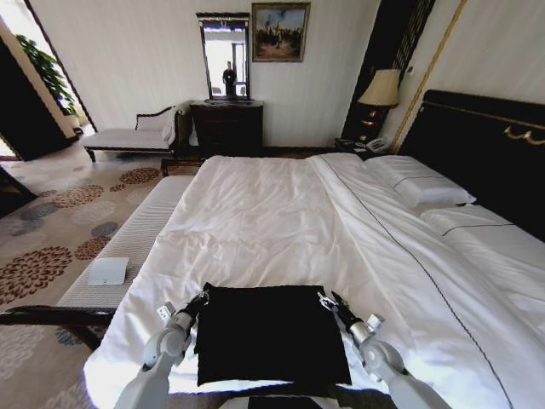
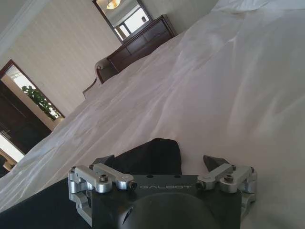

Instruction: Fold the clothes on the bed.

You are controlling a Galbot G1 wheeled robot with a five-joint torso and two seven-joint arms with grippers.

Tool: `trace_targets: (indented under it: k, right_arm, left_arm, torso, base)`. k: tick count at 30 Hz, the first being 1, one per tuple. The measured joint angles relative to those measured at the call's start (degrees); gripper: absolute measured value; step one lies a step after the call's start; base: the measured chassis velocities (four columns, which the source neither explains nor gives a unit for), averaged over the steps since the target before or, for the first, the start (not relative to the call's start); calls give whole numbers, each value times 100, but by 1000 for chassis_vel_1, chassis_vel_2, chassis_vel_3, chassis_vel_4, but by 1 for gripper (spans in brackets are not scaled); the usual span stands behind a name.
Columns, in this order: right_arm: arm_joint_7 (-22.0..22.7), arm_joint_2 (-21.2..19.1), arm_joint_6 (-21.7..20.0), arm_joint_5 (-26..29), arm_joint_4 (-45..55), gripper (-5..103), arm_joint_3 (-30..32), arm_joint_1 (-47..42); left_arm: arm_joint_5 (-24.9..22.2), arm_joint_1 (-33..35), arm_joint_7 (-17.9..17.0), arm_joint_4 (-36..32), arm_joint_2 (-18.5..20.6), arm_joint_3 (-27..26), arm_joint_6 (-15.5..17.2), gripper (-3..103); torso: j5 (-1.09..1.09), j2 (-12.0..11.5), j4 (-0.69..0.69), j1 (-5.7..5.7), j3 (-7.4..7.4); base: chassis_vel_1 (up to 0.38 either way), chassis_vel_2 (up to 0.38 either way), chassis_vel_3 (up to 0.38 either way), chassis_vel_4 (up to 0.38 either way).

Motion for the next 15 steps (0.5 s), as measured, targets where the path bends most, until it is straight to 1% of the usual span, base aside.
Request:
trace_targets:
  k: [1,2,4,5,6,8,9,13,15]
  right_arm:
    - [0,0,0,0,0,100,0,0]
    - [-97,10,13,32,-31,102,-14,12]
    - [-322,23,58,82,-86,100,-43,33]
    - [-322,23,58,82,-86,100,-43,33]
    - [-384,27,75,91,-101,97,-54,44]
    - [-451,50,112,96,-159,87,-81,95]
    - [-451,50,112,96,-159,87,-81,95]
    - [-459,91,172,91,-261,66,-111,191]
    - [-459,95,181,91,-267,66,-117,195]
  left_arm:
    - [0,0,0,0,0,0,0,2]
    - [7,1,-2,-6,-1,6,0,2]
    - [25,8,-7,-22,-12,21,-1,2]
    - [25,8,-7,-22,-12,21,-1,2]
    - [39,10,-13,-27,-22,30,-1,2]
    - [63,19,-18,-40,-41,42,-2,2]
    - [63,19,-18,-40,-41,42,-2,2]
    - [83,37,-18,-83,-68,52,-2,2]
    - [84,43,-18,-92,-71,52,-2,2]
  torso:
    - [0,0,0,0,0]
    - [0,0,0,0,0]
    - [1,0,0,0,0]
    - [1,0,0,0,0]
    - [1,0,0,0,0]
    - [1,0,0,0,0]
    - [1,0,0,0,0]
    - [1,0,1,0,0]
    - [1,0,1,0,0]
  base:
    - [0,0,0,0]
    - [0,0,0,0]
    - [0,0,0,0]
    - [0,0,0,0]
    - [0,0,0,0]
    - [0,0,0,0]
    - [0,0,0,0]
    - [0,0,0,0]
    - [0,0,0,0]
